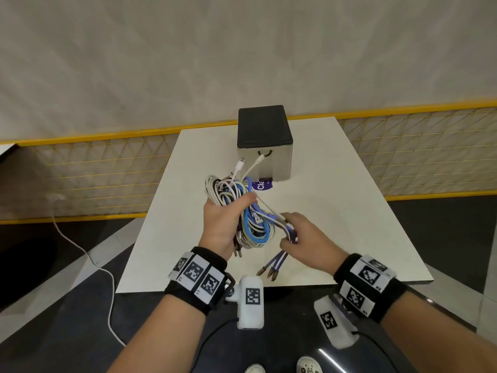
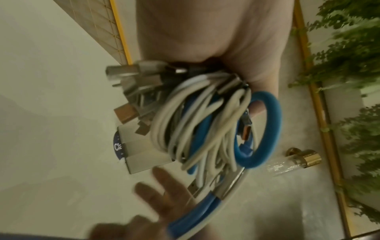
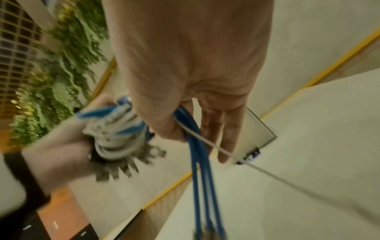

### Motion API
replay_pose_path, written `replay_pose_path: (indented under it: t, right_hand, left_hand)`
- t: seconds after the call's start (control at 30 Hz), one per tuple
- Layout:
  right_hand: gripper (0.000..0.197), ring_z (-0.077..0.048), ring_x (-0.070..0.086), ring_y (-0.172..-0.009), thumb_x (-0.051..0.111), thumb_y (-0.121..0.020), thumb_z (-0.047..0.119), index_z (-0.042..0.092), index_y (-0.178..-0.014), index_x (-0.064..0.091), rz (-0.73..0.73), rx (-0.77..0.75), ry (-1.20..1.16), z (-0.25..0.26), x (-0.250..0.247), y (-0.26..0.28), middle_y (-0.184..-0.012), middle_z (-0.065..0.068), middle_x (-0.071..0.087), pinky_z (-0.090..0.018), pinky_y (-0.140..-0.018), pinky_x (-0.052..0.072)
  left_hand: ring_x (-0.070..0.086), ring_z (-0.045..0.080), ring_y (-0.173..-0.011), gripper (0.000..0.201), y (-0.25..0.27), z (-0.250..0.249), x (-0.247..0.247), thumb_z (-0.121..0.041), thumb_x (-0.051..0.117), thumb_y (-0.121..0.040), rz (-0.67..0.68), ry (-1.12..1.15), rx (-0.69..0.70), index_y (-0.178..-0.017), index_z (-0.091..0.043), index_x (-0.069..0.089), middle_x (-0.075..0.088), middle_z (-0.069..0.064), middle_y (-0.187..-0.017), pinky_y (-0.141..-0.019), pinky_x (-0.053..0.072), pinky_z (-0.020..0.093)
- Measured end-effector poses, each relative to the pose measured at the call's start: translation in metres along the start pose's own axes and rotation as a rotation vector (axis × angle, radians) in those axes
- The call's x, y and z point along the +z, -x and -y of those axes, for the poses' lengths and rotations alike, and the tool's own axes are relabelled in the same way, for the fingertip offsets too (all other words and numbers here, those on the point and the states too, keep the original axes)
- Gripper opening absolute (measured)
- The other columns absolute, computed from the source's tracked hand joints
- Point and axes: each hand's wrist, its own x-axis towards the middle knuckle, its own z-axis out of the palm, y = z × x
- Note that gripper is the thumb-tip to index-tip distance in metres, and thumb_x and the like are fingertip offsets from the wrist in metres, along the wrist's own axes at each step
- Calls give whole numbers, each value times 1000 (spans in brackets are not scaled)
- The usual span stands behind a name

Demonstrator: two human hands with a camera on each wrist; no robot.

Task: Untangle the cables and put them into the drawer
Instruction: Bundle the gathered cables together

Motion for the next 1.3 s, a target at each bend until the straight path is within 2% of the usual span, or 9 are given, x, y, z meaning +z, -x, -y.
replay_pose_path:
  t: [0.2, 0.33, 0.5, 0.63, 0.77, 0.87, 1.1, 1.23, 1.3]
  right_hand:
    - [14, -15, 70, -81, 60, -92, 16, 18, -105, 65, 96, 84, -297, -41, 11, 14, -100, 2, 69, -28, -85, 53]
    - [16, -5, 56, -69, 60, -91, 13, 18, -97, 74, -38, 54, -397, -50, -9, 20, -84, 2, 69, -19, -64, 45]
    - [16, -5, 47, -67, 63, -90, 19, 24, -97, 76, -87, -44, -199, -36, -32, 4, -78, 0, 54, -14, -66, 36]
    - [17, -8, 42, -61, 65, -87, 10, 23, -97, 71, -94, -140, -140, -1, -37, -10, -83, 3, 57, -11, -62, 37]
    - [9, -11, 63, -82, 64, -88, 9, 15, -93, 68, -81, -189, -249, 32, -30, -19, -88, 3, 69, -20, -79, 49]
    - [8, -13, 66, -89, 63, -88, 5, 6, -95, 67, -71, -202, -373, 38, -28, -19, -92, -5, 70, -27, -89, 51]
    - [20, -12, 68, -82, 54, -93, 1, -1, -111, 62, -162, -161, -556, 36, -20, -23, -92, -12, 65, -27, -85, 56]
    - [17, -21, 68, -81, 51, -94, -1, 4, -99, 67, -245, -113, -502, 33, -15, -31, -93, -18, 70, -30, -83, 57]
    - [14, -16, 66, -82, 55, -93, 3, 7, -96, 68, -269, -116, -402, 31, -14, -32, -92, -12, 68, -24, -84, 54]
  left_hand:
    - [73, 21, -76, 31, -4, -23, -12, -4, 75, -82, 5, 57, 55, -112, 1, 67, 73, 14, -90, -68, 61, 32]
    - [74, 22, -80, 39, -12, -30, -30, -5, 76, -81, -19, 3, 100, -118, 2, 65, 74, 17, -99, -67, 59, 30]
    - [74, 21, -92, 45, -12, -24, -37, -2, 80, -77, 47, -209, 152, -116, -19, 64, 74, 8, -103, -78, 60, 35]
    - [72, 7, -85, 54, -9, -12, -32, 0, 83, -72, 123, -391, 227, -116, -21, 60, 72, -1, -96, -74, 57, 23]
    - [69, -3, -79, 55, -3, -1, -21, 4, 83, -71, 191, -405, 249, -112, -23, 58, 70, -6, -93, -68, 53, 12]
    - [69, -5, -81, 56, -1, 3, -16, 5, 82, -71, 200, -355, 242, -115, -20, 57, 70, -6, -97, -69, 53, 11]
    - [70, -3, -88, 57, -1, 5, -13, 8, 79, -73, 215, -294, 245, -116, -22, 57, 70, -4, -104, -74, 55, 14]
    - [70, -1, -87, 58, 1, 8, -12, 10, 79, -73, 259, -320, 243, -115, -23, 57, 71, -5, -101, -71, 54, 14]
    - [70, -1, -87, 59, 1, 8, -12, 10, 79, -73, 256, -318, 244, -117, -23, 57, 71, -5, -101, -71, 54, 14]
